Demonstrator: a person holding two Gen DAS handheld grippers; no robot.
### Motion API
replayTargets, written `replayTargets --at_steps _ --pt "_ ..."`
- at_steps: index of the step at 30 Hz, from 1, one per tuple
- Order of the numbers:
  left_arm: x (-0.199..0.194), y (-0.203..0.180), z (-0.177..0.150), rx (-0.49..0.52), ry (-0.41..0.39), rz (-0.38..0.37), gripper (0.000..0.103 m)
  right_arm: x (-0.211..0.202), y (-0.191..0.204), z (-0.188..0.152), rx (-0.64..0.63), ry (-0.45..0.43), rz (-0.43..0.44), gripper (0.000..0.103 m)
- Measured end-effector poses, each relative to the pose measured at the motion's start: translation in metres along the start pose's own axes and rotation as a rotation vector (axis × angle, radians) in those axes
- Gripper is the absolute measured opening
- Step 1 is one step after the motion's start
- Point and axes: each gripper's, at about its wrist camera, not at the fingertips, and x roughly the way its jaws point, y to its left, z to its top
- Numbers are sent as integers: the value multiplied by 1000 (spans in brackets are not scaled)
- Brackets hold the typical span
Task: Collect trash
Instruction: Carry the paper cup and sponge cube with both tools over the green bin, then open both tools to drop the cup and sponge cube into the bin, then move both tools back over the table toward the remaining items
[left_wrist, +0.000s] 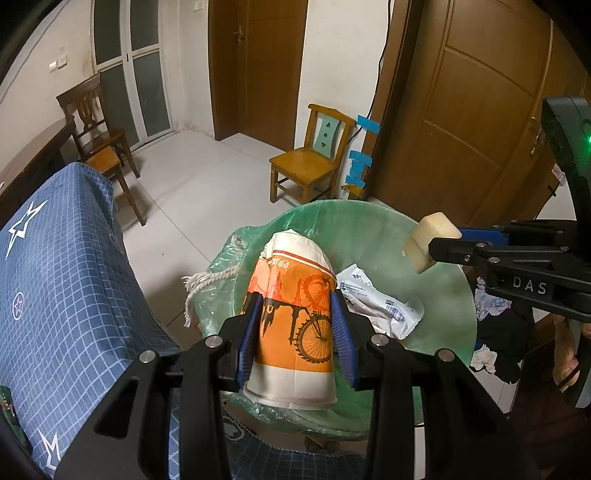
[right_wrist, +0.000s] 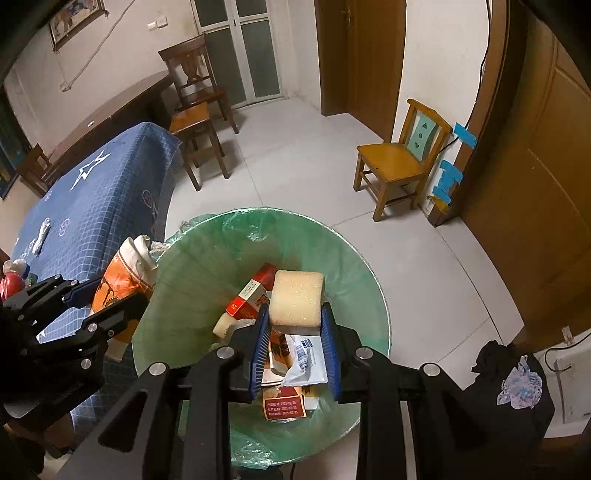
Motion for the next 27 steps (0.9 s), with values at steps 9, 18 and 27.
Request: replayTargets --at_steps 9,18,27 --pt "2 -5 0 1 1 7 36 2 1 0 7 -1 5 28" --pt "4 -10 1 5 6 23 47 3 2 -3 13 -11 10 46" --pt "2 -8 -3 -4 3 51 64 0 -1 -8 32 -29 22 55"
